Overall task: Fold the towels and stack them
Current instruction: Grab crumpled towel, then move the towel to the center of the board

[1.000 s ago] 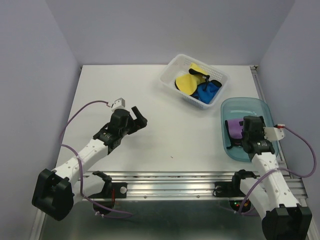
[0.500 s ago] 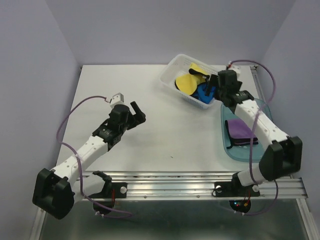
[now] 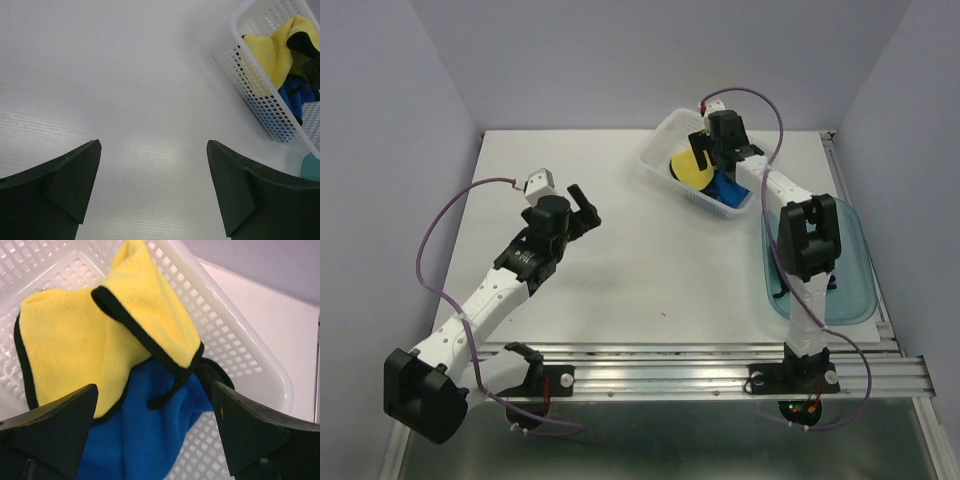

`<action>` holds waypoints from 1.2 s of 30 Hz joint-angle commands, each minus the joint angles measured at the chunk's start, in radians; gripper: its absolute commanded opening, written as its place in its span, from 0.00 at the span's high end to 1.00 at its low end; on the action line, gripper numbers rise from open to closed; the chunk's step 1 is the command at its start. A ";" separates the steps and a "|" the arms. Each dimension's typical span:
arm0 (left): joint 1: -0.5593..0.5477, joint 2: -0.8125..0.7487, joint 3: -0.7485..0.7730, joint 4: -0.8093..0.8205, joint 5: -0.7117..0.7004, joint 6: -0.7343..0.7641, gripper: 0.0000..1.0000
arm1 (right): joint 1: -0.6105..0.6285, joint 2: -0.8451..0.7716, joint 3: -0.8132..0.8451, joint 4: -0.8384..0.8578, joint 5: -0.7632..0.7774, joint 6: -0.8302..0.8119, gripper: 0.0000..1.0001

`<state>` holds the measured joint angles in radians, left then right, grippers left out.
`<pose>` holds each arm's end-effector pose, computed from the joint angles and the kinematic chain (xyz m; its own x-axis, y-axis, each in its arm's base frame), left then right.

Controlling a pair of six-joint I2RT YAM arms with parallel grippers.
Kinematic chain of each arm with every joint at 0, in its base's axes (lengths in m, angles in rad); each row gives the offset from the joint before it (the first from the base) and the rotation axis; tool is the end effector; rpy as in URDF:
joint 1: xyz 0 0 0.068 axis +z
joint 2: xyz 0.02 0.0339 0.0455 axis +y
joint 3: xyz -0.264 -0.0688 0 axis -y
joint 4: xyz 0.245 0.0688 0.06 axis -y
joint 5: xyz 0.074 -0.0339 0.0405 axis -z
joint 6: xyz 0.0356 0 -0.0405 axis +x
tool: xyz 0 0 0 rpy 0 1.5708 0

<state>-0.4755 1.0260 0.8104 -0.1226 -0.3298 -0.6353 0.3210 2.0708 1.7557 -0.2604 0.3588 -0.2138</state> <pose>0.2159 -0.0982 0.3098 -0.3333 -0.4599 -0.8231 -0.0451 0.8797 -0.4733 0.4672 0.1422 0.2679 -0.5013 -0.3760 -0.7793 -0.1251 0.9227 -0.3648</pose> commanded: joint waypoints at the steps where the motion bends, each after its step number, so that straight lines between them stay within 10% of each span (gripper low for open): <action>1: 0.006 0.034 0.052 -0.005 -0.035 0.026 0.01 | -0.014 0.095 0.175 0.108 0.060 -0.042 0.00; 5: 0.008 0.077 0.068 -0.008 -0.035 0.025 0.01 | -0.030 0.178 0.261 0.121 0.052 -0.015 0.03; 10: 0.009 0.117 0.084 -0.009 -0.043 0.023 0.01 | -0.040 0.210 0.307 0.096 0.008 0.010 0.78; 13: 0.014 0.132 0.090 -0.015 -0.051 0.022 0.01 | -0.040 0.137 0.242 0.145 0.022 0.016 0.99; 23: 0.020 0.091 0.059 -0.026 -0.008 -0.012 0.01 | 0.019 -0.195 0.162 0.093 -0.109 0.142 0.99; 36: 0.029 -0.251 -0.057 -0.247 -0.087 -0.144 0.01 | 0.460 -0.262 0.335 0.038 -0.231 0.262 0.99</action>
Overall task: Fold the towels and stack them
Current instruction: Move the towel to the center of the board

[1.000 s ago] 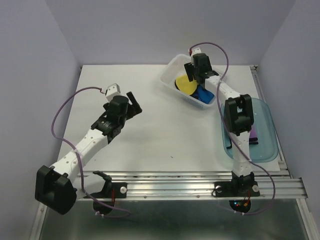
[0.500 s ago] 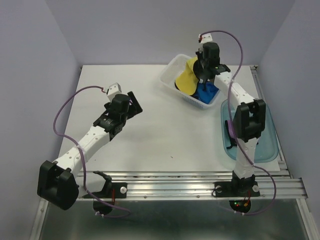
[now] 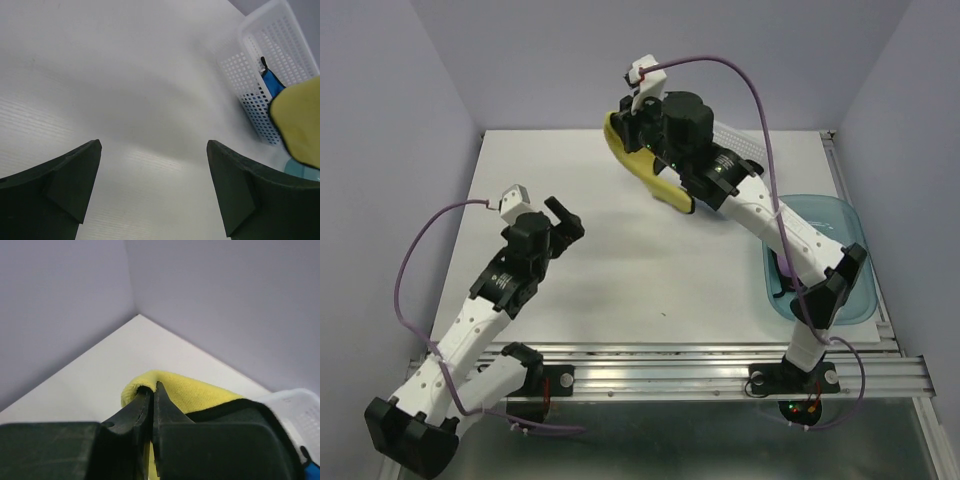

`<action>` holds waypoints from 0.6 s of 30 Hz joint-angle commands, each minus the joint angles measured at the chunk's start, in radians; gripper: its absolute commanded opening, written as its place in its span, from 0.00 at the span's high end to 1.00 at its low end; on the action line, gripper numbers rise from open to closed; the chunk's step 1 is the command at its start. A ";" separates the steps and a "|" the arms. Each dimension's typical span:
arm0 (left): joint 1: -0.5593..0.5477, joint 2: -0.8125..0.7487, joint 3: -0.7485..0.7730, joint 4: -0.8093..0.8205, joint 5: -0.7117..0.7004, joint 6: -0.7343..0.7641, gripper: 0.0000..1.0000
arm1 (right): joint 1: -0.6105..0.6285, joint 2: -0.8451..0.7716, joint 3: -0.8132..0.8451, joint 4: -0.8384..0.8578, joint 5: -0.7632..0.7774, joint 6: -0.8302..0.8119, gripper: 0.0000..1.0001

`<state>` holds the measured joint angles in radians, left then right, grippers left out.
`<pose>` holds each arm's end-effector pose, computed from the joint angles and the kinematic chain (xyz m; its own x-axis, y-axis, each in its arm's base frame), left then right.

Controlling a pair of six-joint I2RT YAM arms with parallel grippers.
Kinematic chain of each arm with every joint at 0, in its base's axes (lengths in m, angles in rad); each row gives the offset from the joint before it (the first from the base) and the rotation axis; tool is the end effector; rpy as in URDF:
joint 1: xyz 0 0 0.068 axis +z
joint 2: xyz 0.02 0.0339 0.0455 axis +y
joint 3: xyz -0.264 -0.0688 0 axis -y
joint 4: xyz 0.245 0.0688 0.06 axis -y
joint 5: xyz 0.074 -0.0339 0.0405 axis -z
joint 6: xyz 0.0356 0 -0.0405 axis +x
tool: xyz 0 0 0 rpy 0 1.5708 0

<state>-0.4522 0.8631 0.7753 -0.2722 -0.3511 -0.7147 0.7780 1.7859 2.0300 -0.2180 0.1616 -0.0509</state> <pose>0.1837 -0.0756 0.3145 -0.3185 -0.5295 -0.7863 -0.1165 0.8450 -0.5219 0.2951 0.2828 0.4917 0.0480 -0.0232 -0.9986 -0.5764 0.8158 -0.0467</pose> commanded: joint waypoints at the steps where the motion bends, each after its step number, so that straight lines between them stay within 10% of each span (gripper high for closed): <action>1: 0.006 -0.107 -0.027 -0.108 -0.068 -0.077 0.01 | 0.003 0.024 0.056 0.003 -0.022 0.123 0.99; 6: 0.007 -0.200 -0.057 -0.142 -0.075 -0.123 0.01 | -0.002 -0.057 -0.141 0.020 0.191 0.238 0.99; 12: 0.009 -0.191 -0.094 -0.147 -0.051 -0.140 0.01 | -0.085 -0.299 -0.849 0.136 0.194 0.365 0.89; 18: 0.010 -0.138 -0.169 -0.102 0.035 -0.134 0.01 | -0.100 -0.382 -1.087 0.002 0.254 0.387 0.48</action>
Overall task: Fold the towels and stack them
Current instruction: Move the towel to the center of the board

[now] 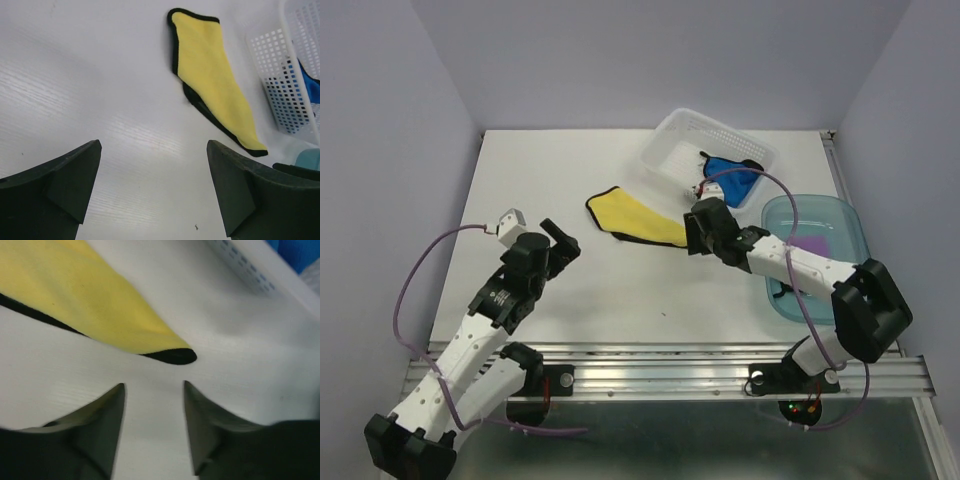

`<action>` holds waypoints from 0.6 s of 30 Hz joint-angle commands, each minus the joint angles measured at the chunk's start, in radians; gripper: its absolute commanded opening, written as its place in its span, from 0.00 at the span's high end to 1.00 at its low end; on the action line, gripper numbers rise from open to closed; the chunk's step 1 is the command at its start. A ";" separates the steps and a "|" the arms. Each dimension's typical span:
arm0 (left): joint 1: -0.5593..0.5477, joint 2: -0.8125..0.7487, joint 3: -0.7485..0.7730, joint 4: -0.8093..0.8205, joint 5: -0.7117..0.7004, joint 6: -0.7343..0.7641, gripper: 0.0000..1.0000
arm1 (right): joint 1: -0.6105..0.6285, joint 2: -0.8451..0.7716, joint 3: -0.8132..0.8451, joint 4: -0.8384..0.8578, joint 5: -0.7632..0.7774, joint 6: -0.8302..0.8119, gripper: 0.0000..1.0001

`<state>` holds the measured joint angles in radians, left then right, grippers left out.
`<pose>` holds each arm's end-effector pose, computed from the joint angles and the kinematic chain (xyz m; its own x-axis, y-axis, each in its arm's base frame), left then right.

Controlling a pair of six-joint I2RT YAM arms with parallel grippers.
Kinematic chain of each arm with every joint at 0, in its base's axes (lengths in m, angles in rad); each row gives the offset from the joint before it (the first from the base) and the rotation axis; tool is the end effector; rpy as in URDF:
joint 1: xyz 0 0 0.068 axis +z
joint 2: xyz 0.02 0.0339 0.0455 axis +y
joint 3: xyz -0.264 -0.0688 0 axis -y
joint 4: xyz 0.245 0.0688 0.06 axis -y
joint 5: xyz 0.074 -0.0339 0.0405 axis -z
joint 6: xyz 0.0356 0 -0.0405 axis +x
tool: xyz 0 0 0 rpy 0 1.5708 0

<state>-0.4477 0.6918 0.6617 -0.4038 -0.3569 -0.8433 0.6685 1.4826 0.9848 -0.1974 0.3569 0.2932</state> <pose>0.1503 -0.0584 0.2894 -0.3415 -0.6123 -0.7131 -0.2033 0.7889 -0.5800 0.2613 0.1905 0.2434 -0.5882 -0.1195 -0.7998 -0.2091 0.9779 0.0077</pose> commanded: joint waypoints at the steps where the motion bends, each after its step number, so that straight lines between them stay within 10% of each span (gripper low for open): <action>1: 0.006 0.044 -0.068 0.064 0.044 -0.007 0.01 | 0.011 -0.097 -0.050 -0.036 0.059 0.046 0.29; 6: 0.010 0.184 -0.083 0.259 0.113 0.024 0.01 | 0.009 -0.240 -0.121 -0.004 -0.079 0.049 0.11; 18: 0.126 0.829 0.249 0.520 0.337 0.185 0.01 | 0.009 -0.110 -0.110 0.016 0.028 0.272 0.07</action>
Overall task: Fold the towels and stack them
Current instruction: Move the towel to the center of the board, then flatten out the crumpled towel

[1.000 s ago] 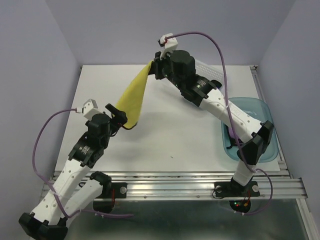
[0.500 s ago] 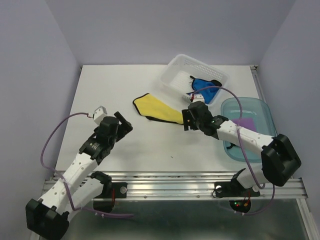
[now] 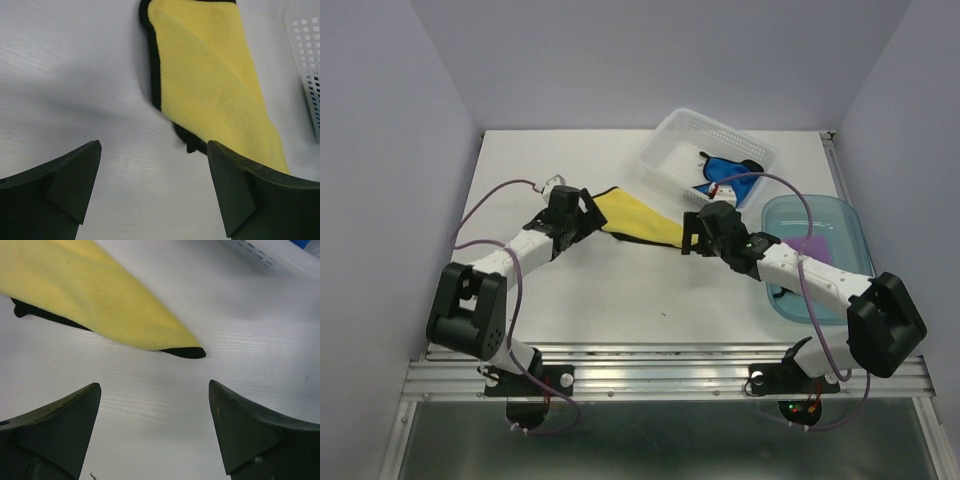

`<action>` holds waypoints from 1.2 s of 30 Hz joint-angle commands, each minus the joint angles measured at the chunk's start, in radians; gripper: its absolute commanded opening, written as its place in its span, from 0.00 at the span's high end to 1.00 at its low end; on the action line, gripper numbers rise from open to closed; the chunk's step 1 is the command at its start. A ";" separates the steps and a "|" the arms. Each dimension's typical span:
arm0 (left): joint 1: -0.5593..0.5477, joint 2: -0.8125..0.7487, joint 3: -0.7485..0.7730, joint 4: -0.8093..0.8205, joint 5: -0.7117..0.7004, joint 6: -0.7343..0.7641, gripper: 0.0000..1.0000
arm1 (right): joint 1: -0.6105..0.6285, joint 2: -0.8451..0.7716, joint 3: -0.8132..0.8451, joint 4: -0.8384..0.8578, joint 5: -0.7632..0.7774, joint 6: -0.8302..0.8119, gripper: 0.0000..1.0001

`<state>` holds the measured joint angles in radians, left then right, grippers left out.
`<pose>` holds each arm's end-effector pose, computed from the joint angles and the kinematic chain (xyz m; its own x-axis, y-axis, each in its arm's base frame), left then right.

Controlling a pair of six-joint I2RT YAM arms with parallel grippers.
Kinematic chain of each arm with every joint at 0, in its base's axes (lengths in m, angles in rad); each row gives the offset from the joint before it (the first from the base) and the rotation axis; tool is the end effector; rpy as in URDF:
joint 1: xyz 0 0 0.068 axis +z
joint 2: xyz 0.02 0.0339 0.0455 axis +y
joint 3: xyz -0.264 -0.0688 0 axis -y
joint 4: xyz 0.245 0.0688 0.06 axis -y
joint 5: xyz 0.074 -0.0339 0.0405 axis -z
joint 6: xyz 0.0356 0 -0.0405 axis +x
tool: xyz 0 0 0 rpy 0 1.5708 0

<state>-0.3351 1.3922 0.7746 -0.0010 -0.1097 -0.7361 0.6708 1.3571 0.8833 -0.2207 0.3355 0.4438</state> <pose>0.2815 -0.0939 0.2169 -0.5688 -0.5086 -0.6464 -0.1879 0.8454 -0.4999 0.2361 0.1724 0.2442 -0.6197 0.0258 -0.7844 -0.1359 0.9808 0.1396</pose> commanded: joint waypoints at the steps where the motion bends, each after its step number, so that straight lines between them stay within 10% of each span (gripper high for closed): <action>1: 0.018 0.167 0.162 0.113 0.096 0.079 0.01 | 0.007 0.025 -0.012 0.049 0.050 0.137 0.05; 12: 0.053 0.406 0.307 0.111 0.153 0.112 0.10 | 0.006 0.057 -0.053 0.150 0.045 0.315 0.00; 15: 0.057 0.438 0.322 0.113 0.160 0.113 0.28 | 0.006 0.076 -0.050 0.155 0.065 0.334 0.00; 21: 0.061 0.442 0.350 0.099 0.179 0.118 1.00 | 0.006 0.119 -0.066 0.187 0.057 0.381 0.00; 36: 0.061 0.248 0.177 0.127 0.196 0.087 1.00 | 0.006 0.295 -0.006 0.334 0.089 0.441 0.02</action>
<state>-0.2790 1.7237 0.9783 0.0994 0.0750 -0.6403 0.6708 1.6314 0.8253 0.0456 0.3683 0.8608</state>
